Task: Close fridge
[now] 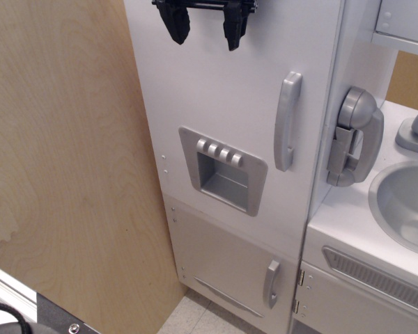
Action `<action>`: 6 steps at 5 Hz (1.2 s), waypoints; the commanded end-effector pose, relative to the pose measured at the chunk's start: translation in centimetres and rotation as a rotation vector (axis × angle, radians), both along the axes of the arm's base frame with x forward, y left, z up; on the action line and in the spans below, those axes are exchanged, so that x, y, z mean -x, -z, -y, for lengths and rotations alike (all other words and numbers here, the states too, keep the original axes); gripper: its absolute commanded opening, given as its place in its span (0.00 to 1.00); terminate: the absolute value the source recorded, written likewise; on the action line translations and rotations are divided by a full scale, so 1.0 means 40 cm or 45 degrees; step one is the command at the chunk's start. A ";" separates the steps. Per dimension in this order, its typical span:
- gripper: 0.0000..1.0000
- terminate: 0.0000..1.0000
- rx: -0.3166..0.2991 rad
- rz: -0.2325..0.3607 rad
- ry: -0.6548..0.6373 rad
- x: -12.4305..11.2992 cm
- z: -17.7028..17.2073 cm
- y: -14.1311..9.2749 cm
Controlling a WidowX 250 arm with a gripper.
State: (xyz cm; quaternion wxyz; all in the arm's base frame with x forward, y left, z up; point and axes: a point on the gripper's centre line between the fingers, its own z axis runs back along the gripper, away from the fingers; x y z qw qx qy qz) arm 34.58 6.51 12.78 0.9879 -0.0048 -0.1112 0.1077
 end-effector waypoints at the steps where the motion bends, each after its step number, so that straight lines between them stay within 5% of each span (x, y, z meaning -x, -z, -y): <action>1: 1.00 0.00 -0.022 0.053 0.043 0.047 -0.010 -0.044; 3: 1.00 0.00 -0.020 -0.011 0.159 0.200 0.000 -0.030; 5: 1.00 0.00 -0.020 -0.011 0.159 0.200 0.000 -0.030; 6: 1.00 1.00 -0.020 -0.011 0.159 0.200 0.000 -0.030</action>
